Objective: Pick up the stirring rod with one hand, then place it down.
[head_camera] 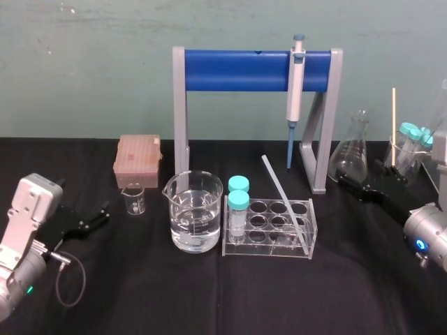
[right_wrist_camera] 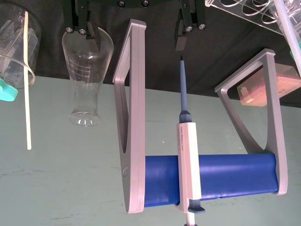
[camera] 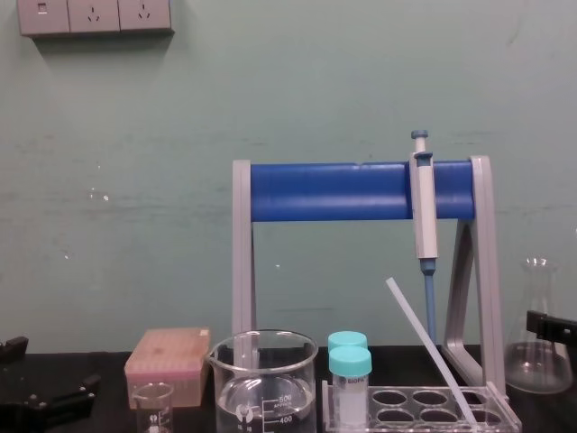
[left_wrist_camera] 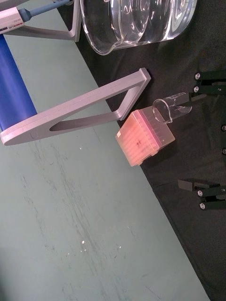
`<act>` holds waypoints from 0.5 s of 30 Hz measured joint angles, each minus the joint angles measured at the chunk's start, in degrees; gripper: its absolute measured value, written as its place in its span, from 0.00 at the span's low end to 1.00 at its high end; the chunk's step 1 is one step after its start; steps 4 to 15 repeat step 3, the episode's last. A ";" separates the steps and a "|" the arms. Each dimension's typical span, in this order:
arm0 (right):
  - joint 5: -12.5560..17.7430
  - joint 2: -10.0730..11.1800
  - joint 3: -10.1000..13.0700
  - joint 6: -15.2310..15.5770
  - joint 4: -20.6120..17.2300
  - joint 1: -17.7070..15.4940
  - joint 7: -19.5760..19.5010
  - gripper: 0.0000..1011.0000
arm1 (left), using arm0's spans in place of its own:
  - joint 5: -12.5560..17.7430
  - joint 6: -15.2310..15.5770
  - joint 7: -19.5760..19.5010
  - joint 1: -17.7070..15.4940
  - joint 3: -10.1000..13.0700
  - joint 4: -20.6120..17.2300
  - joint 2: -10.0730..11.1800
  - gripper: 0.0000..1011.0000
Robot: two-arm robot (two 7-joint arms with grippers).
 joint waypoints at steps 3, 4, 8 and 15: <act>0.00 0.00 0.00 -0.02 0.00 -0.01 0.00 0.99 | 0.00 0.00 0.00 0.00 0.00 0.00 0.00 0.99; 0.00 0.00 0.00 -0.02 0.00 -0.01 0.00 0.99 | 0.00 0.00 0.00 0.00 0.00 0.00 0.00 0.99; 0.00 0.00 0.00 -0.02 0.00 -0.01 0.00 0.99 | 0.00 0.00 0.00 0.00 0.00 0.00 0.00 0.99; 0.00 0.00 0.00 -0.02 0.00 -0.01 0.00 0.99 | 0.00 0.00 0.00 0.00 0.00 0.00 0.00 0.99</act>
